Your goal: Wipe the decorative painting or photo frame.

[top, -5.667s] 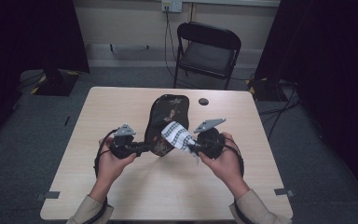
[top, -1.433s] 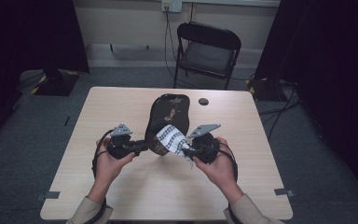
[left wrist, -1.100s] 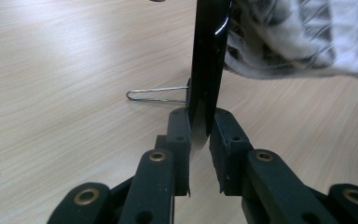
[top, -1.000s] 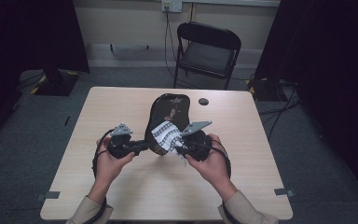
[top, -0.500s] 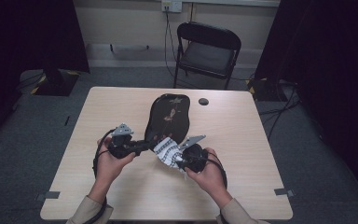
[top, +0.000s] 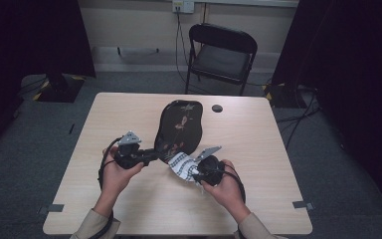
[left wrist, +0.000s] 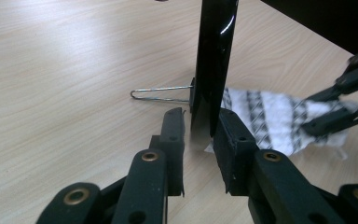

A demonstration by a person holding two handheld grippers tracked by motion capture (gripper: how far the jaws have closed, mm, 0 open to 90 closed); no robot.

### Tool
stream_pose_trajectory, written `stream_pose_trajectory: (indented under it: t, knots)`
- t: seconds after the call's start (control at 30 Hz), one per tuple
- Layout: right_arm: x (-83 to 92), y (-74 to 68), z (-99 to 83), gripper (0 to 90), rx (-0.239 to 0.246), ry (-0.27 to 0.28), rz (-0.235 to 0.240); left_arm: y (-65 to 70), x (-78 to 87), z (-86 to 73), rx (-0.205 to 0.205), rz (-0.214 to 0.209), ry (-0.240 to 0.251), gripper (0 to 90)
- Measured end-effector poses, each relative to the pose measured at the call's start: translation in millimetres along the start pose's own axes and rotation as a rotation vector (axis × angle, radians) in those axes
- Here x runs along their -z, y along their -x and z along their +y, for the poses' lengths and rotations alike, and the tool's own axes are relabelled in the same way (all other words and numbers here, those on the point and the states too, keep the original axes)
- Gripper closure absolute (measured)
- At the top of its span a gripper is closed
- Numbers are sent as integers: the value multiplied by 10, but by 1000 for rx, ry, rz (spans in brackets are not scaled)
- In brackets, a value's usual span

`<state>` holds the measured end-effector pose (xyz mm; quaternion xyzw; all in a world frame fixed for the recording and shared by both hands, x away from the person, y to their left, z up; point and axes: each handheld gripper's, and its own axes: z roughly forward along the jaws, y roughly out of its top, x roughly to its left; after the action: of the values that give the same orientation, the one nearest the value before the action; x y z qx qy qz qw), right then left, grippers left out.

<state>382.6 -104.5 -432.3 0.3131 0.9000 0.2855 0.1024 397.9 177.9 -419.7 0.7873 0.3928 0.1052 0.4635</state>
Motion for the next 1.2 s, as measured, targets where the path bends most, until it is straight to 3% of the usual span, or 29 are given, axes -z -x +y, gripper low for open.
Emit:
stream_pose_trajectory:
  t: [0.4, 0.53, 0.73, 0.9, 1.2]
  knots:
    - [790, -25, 522, 766, 66, 165, -66, 13, -16, 0, -4, 4, 0, 748]
    - [893, -93, 675, 765, 89, 196, -64, 13, -27, -3, -6, 3, 0, 755]
    - [762, -172, 726, 764, 98, 187, -46, -1, -32, -8, -5, 1, -6, 767]
    - [582, -179, 632, 764, 103, 141, -31, -4, -37, -4, -8, 0, -8, 779]
    - [297, -169, 391, 765, 71, 90, 7, 13, -37, 1, -5, -1, -8, 778]
